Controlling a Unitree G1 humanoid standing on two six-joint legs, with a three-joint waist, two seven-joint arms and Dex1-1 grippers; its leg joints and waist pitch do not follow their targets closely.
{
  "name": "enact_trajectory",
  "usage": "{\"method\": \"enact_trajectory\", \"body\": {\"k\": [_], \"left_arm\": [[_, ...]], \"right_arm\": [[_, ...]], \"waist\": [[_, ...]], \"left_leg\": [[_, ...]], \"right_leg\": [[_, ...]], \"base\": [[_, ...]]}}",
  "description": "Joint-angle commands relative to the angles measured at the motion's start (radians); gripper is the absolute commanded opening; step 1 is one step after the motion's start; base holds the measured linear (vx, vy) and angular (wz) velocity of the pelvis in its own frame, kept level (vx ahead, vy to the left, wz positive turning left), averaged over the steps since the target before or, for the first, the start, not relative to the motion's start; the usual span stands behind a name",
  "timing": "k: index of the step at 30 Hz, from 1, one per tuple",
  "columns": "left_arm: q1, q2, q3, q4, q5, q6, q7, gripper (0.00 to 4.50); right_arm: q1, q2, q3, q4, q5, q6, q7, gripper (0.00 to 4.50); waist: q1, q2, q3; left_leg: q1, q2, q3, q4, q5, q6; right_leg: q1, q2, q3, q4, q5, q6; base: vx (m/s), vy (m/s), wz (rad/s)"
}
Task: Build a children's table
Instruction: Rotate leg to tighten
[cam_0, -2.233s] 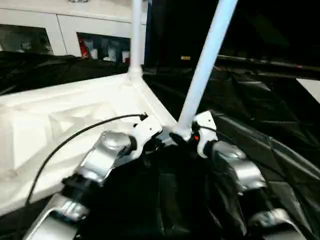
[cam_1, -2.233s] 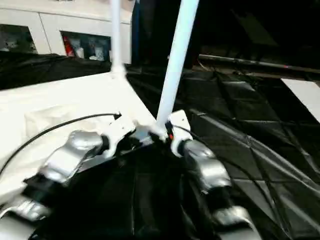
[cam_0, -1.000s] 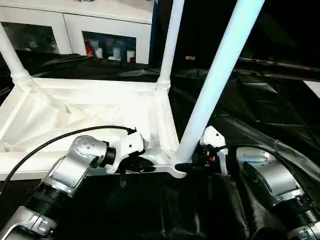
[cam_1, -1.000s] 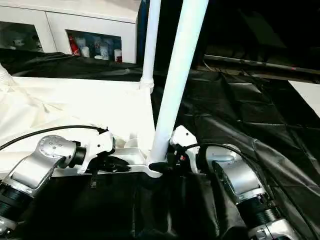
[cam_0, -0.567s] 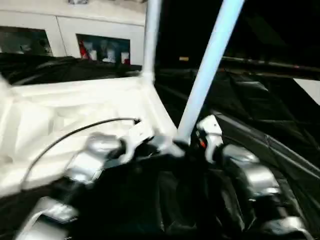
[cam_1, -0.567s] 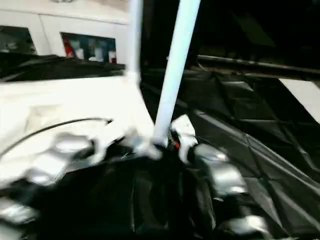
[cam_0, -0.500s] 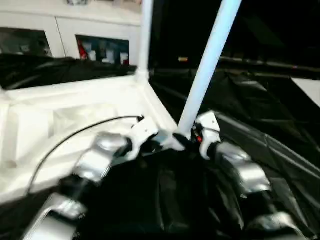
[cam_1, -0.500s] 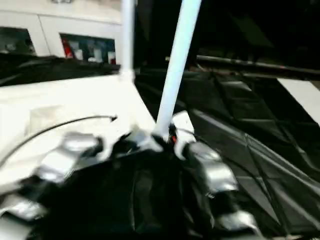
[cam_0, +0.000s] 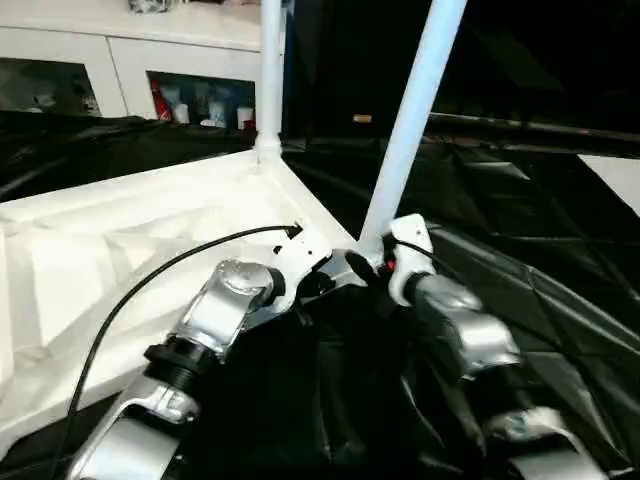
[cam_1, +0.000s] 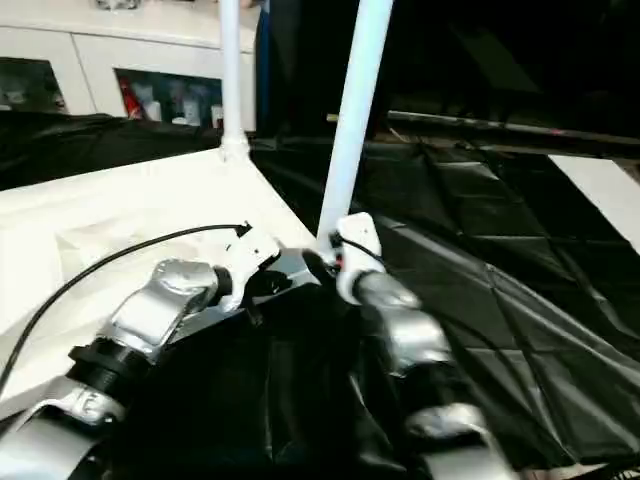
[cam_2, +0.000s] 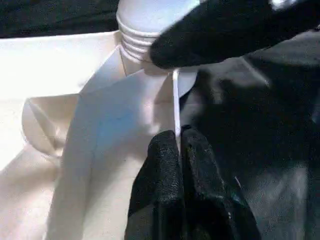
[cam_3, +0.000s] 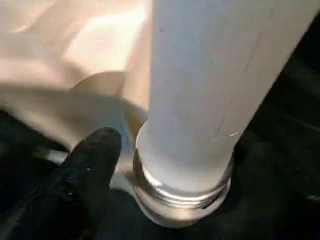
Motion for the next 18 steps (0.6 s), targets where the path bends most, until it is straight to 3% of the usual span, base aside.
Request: {"method": "enact_trajectory", "body": {"k": [1, 2, 3, 4, 5, 7, 8, 9, 13, 18], "left_arm": [[0.032, 0.012, -0.047, -0.049, -0.04, -0.038, -0.102, 0.0], [0.068, 0.08, -0.057, -0.121, -0.071, -0.05, -0.204, 0.0], [0.087, 0.109, -0.056, -0.151, -0.091, -0.07, -0.25, 0.0], [0.099, 0.126, -0.053, -0.172, -0.106, -0.07, -0.277, 0.0], [0.106, 0.135, -0.05, -0.181, -0.113, -0.072, -0.289, 0.0], [0.129, 0.173, -0.046, -0.217, -0.133, -0.068, -0.341, 0.0], [0.131, 0.175, -0.045, -0.22, -0.135, -0.067, -0.344, 0.0], [0.134, 0.182, -0.044, -0.229, -0.14, -0.065, -0.353, 0.0], [0.154, 0.204, -0.032, -0.29, -0.173, -0.04, -0.374, 0.0], [0.168, 0.214, -0.03, -0.306, -0.178, -0.041, -0.38, 0.0]], "right_arm": [[0.021, -0.046, 0.044, -0.066, 0.031, 0.008, 0.123, 3.73], [0.044, -0.115, 0.055, -0.122, 0.052, 0.001, 0.226, 3.73], [0.051, -0.142, 0.06, -0.141, 0.058, 0.001, 0.264, 3.73], [0.055, -0.162, 0.065, -0.153, 0.061, 0.001, 0.293, 3.73], [0.058, -0.175, 0.069, -0.161, 0.062, -0.001, 0.314, 3.73], [0.076, -0.235, 0.09, -0.196, 0.067, 0.005, 0.411, 3.73], [0.077, -0.239, 0.093, -0.198, 0.067, 0.005, 0.417, 3.73], [0.08, -0.252, 0.1, -0.203, 0.067, 0.007, 0.436, 3.73], [0.088, -0.29, 0.131, -0.22, 0.07, 0.014, 0.498, 3.73], [0.082, -0.27, 0.139, -0.207, 0.069, 0.011, 0.498, 3.73]], "waist": [[0.005, 0.001, -0.046], [0.005, -0.002, -0.047], [0.009, 0.001, -0.051], [0.009, 0.001, -0.054], [0.009, 0.001, -0.054], [0.015, -0.006, -0.06], [0.019, -0.005, -0.061], [0.023, -0.006, -0.058], [0.022, -0.006, -0.05], [0.02, -0.007, -0.047]], "left_leg": [[0.023, 0.104, -0.05, -0.085, -0.282, -0.018], [0.021, 0.102, -0.049, -0.084, -0.276, -0.012], [0.015, 0.104, -0.048, -0.08, -0.231, 0.006], [0.017, 0.101, -0.043, -0.076, -0.18, 0.025], [0.017, 0.101, -0.043, -0.076, -0.18, 0.025], [0.018, 0.097, -0.036, -0.064, -0.086, 0.072], [0.015, 0.097, -0.037, -0.062, -0.063, 0.081], [0.016, 0.098, -0.036, -0.061, -0.049, 0.094], [0.017, 0.101, -0.039, -0.069, -0.136, 0.059], [0.019, 0.103, -0.042, -0.075, -0.199, 0.007]], "right_leg": [[0.013, -0.109, 0.066, -0.082, -0.214, -0.174], [0.017, -0.109, 0.066, -0.082, -0.215, -0.177], [0.024, -0.11, 0.067, -0.074, -0.167, -0.185], [0.023, -0.103, 0.064, -0.065, -0.085, -0.207], [0.023, -0.103, 0.064, -0.065, -0.085, -0.207], [0.022, -0.096, 0.061, -0.047, 0.051, -0.25], [0.027, -0.094, 0.059, -0.042, 0.078, -0.254], [0.022, -0.092, 0.058, -0.04, 0.1, -0.265], [0.021, -0.098, 0.057, -0.053, -0.032, -0.265], [0.018, -0.098, 0.06, -0.061, -0.127, -0.242]], "base": [[0.0, 0.0, 0.0], [0.08, -0.045, 0.0], [0.059, -0.032, 0.01], [0.07, -0.03, -0.01], [0.0, 0.0, 0.0], [0.028, -0.012, 0.0], [0.0, 0.0, 0.0], [0.0, 0.0, 0.0], [0.0, 0.0, 0.0], [0.0, 0.0, 0.0]]}}
